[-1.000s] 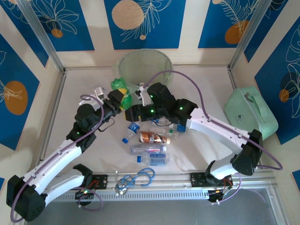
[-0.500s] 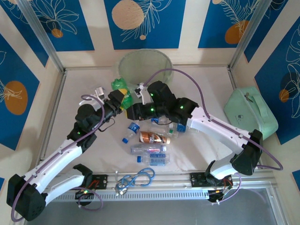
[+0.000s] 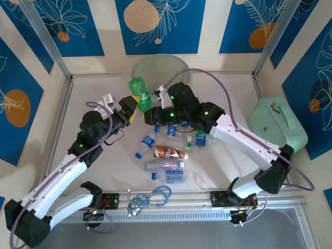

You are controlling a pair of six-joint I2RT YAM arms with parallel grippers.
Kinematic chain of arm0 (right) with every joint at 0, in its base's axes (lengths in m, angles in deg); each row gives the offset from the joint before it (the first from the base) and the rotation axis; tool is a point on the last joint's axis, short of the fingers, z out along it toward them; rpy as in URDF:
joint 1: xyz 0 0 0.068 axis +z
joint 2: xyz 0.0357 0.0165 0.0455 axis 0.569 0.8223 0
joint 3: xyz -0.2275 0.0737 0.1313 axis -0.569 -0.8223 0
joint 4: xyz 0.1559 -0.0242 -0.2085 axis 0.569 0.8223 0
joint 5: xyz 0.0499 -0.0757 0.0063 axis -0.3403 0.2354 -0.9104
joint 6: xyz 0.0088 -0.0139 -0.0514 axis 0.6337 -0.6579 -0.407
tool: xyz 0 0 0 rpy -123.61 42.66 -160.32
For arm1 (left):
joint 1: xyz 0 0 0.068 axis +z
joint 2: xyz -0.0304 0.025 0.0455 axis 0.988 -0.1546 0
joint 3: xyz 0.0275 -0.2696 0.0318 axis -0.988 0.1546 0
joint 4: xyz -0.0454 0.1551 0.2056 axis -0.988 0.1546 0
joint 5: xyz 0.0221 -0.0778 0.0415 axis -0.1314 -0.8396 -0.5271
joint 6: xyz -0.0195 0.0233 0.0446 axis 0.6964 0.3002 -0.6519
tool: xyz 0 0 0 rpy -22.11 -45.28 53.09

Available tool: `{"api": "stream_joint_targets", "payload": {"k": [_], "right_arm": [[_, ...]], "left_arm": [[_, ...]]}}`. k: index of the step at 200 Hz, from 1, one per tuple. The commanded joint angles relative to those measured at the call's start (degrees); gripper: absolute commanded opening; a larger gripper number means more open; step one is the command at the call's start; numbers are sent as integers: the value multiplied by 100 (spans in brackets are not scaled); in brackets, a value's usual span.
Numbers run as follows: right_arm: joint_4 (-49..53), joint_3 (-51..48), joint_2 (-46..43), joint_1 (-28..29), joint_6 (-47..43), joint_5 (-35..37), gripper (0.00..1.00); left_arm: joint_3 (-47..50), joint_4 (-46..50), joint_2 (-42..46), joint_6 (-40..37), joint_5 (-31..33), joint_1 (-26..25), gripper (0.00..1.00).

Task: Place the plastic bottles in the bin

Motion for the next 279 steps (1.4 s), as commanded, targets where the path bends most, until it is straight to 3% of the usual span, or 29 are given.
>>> {"api": "stream_joint_targets", "payload": {"k": [1, 23, 45, 83, 149, 227, 279], "right_arm": [[222, 467, 62, -230, -228, 112, 22], [399, 857, 195, -509, -294, 137, 22], [609, 1264, 422, -906, -238, 74, 23], [898, 1904, 964, -1581, -154, -252, 23], [1185, 2656, 1688, -2121, -119, -417, 26], [1153, 2818, 1830, -2343, -64, -522, 59], [1074, 2599, 1361, -2279, -110, -542, 63]], "left_arm": [[-778, 1690, 314, -1300, 598, 98, 100], [-1294, 3078, 328, -1972, 1354, 106, 100], [-1345, 3611, 334, -2327, 1622, 123, 100], [-955, 3520, 296, -2392, 1343, 133, 94], [-400, 3451, -11, -2463, 1069, 133, 87], [-140, 3519, -444, -2526, 1014, 150, 84], [266, 3045, -1011, -2742, 596, 142, 83]]}}
